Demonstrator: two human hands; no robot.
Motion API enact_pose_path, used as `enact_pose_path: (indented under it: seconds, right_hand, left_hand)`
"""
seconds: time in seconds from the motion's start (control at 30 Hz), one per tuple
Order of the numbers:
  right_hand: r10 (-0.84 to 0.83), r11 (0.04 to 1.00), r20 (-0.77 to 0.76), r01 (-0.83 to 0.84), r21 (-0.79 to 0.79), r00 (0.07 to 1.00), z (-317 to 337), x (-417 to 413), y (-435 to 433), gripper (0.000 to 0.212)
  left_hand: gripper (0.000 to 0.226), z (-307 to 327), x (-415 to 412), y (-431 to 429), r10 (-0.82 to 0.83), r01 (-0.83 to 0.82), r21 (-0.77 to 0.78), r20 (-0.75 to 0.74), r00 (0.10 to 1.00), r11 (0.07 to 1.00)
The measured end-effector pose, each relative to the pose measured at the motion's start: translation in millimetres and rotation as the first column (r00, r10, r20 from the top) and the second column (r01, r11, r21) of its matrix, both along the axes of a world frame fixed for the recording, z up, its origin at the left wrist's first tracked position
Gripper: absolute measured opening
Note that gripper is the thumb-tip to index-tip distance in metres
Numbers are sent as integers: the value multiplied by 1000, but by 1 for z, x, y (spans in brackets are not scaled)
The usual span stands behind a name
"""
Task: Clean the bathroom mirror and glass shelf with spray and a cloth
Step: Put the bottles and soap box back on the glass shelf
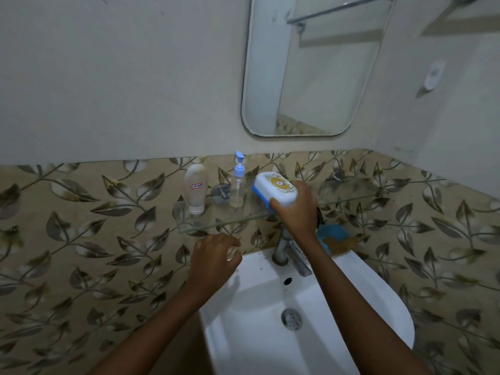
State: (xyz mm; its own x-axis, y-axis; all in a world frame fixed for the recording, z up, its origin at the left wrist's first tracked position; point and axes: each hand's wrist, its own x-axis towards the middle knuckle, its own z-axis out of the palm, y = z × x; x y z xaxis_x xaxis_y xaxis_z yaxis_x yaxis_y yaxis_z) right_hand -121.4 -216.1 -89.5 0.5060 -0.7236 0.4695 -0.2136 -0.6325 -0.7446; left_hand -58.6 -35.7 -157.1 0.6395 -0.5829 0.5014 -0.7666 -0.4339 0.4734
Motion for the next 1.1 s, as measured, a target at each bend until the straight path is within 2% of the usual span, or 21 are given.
enact_pose_path:
  seconds: [0.23, 0.3, 0.33, 0.4, 0.43, 0.47, 0.53, 0.6, 0.67, 0.73, 0.77, 0.9, 1.03, 1.1]
  right_hand:
    - [-54, 995, -141, 41, -96, 989, -8, 3, -10, 74]
    - [-67, 994, -113, 56, -91, 991, -9, -6, -15, 73]
    - [-96, 992, -28, 94, -78, 995, -10, -14, -19, 65]
    - [-215, 975, 218, 223, -14, 952, -19, -33, -32, 32]
    - [-295, 955, 284, 292, 53, 912, -28, -42, -43, 14]
    - [-356, 934, 280, 328, 143, 891, -37, -50, -56, 2]
    - [-387, 884, 127, 329, 333, 913, -60, -56, -85, 9]
    - [-280, 858, -32, 265, 440, 960, -80, -53, -109, 11]
    - [-163, 826, -79, 180, 534, 983, -89, -43, -122, 27]
    - [-114, 810, -83, 140, 570, 990, -90, -30, -129, 51]
    - [-93, 811, -76, 120, 573, 993, -90, -23, -133, 56]
    - [-86, 822, -95, 125, 556, 992, -86, -3, -147, 46]
    - [-64, 850, -150, 133, 509, 987, -83, 6, -150, 19]
    - [-76, 866, -182, 155, 475, 980, -84, 7, -151, 17]
  left_hand:
    - [46, -3, 2, -9, -28, 28, -5, -37, 999, 1000]
    - [43, -4, 0, -14, -71, 70, -30, -46, 996, 997]
    - [40, -4, -2, -16, -91, 88, -45, -67, 994, 995]
    - [26, -3, -4, -21, -122, 112, -72, -151, 981, 991]
    - [18, -3, -4, -23, -138, 125, -79, -198, 971, 989]
    - [11, -3, -5, -26, -156, 140, -79, -237, 959, 987]
    - [12, -4, -5, -33, -180, 168, -66, -290, 940, 984]
    - [18, -3, -5, -42, -186, 182, -44, -325, 927, 982]
    - [19, -2, -6, -50, -199, 199, -36, -352, 915, 979]
    - [19, -1, -6, -56, -200, 205, -26, -360, 911, 978]
    - [18, 1, -6, -57, -200, 205, -25, -365, 910, 978]
    - [16, 5, -4, -61, -216, 213, -51, -380, 899, 976]
    - [26, 5, -3, -57, -229, 222, -62, -374, 898, 973]
    - [30, 7, -3, -56, -235, 223, -76, -383, 893, 972]
